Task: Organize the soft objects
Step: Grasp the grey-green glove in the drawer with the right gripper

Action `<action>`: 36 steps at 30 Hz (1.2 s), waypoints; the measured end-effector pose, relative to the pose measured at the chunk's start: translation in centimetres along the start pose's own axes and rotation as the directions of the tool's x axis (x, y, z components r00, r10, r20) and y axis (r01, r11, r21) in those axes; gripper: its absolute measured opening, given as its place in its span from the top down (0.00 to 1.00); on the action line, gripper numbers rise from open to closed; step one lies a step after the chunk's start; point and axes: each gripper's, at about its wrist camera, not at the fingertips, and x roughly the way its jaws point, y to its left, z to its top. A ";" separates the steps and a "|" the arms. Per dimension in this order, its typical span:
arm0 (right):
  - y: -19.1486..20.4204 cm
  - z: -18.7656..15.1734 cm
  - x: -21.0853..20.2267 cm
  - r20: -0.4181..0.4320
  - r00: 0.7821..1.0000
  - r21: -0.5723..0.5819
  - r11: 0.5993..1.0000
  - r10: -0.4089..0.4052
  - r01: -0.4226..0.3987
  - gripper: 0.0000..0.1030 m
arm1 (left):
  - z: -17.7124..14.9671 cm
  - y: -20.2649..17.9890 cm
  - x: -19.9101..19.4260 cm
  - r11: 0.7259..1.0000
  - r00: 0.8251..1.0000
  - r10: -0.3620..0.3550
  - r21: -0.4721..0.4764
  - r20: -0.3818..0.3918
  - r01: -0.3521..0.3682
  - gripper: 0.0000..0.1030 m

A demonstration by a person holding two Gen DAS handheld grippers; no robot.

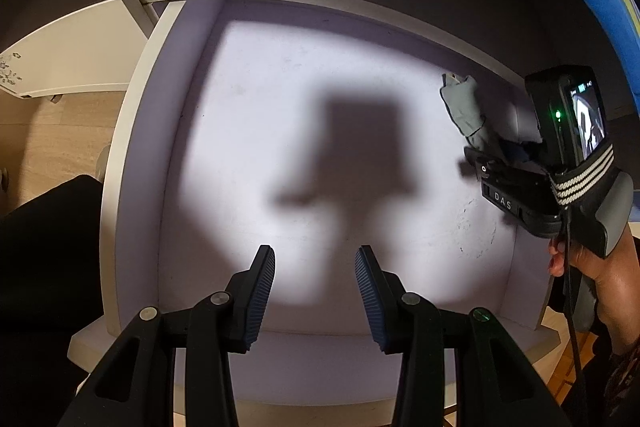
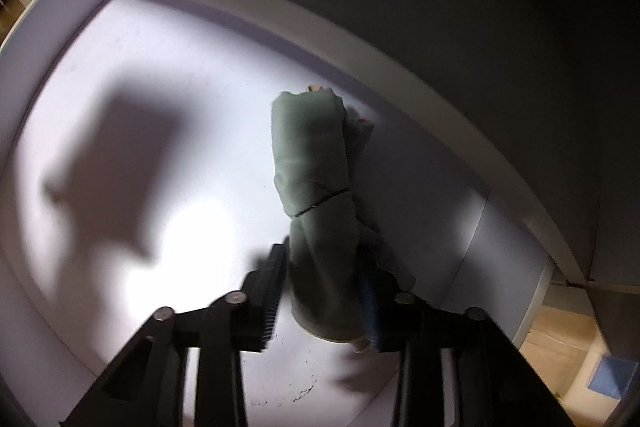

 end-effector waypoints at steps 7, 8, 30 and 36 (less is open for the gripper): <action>1.2 -1.4 -0.5 -0.041 0.997 0.008 0.998 0.067 -0.066 0.74 | 0.1 -0.1 -0.6 1.000 1.000 -0.004 0.007 0.016 0.004 0.59; 1.4 -1.7 -0.6 -0.054 0.995 0.013 0.997 0.082 -0.081 0.74 | 0.0 -0.1 -0.7 1.000 1.000 -0.005 0.006 0.019 0.005 0.59; 0.2 -1.5 -1.5 -0.045 0.972 0.140 0.965 0.231 -0.223 0.44 | 0.2 0.5 -1.5 0.999 0.999 -0.026 -0.026 0.036 0.027 0.59; 2.3 0.4 -0.1 -0.075 0.976 0.140 0.972 0.203 -0.191 0.59 | 0.1 0.4 -0.9 1.000 1.000 -0.017 -0.017 0.020 0.018 0.59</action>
